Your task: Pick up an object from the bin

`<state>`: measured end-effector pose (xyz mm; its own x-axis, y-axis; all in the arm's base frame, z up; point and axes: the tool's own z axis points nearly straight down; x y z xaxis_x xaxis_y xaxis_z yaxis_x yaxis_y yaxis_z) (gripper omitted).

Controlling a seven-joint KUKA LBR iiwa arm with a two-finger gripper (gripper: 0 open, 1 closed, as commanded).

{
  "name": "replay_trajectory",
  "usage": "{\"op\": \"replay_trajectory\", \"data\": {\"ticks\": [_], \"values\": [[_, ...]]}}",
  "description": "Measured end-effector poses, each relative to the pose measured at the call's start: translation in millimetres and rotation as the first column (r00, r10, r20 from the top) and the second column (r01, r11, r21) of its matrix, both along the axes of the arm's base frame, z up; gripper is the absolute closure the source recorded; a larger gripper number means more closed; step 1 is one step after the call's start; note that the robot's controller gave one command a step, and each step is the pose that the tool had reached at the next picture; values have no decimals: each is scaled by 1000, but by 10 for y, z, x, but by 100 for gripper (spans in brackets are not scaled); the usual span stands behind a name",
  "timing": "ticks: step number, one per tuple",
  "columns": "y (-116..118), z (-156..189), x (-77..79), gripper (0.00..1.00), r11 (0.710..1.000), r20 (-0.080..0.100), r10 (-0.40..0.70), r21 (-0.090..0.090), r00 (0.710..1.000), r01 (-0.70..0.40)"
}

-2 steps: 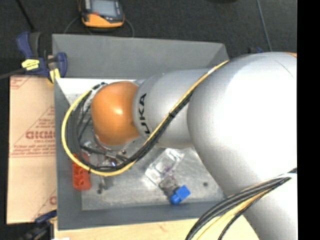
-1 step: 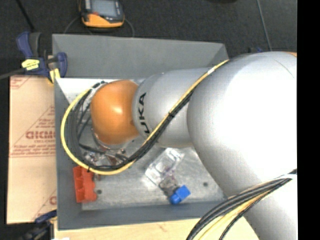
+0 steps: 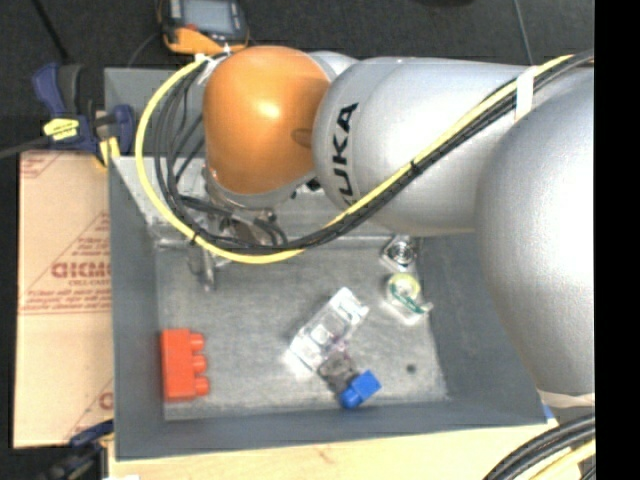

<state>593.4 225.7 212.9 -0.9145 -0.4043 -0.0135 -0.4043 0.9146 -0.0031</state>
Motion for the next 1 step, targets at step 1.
{"op": "replay_trajectory", "data": {"ticks": [1], "values": [[11, -55, -28, 0, 1000, -10, 0, 0, 1000, 0]]}}
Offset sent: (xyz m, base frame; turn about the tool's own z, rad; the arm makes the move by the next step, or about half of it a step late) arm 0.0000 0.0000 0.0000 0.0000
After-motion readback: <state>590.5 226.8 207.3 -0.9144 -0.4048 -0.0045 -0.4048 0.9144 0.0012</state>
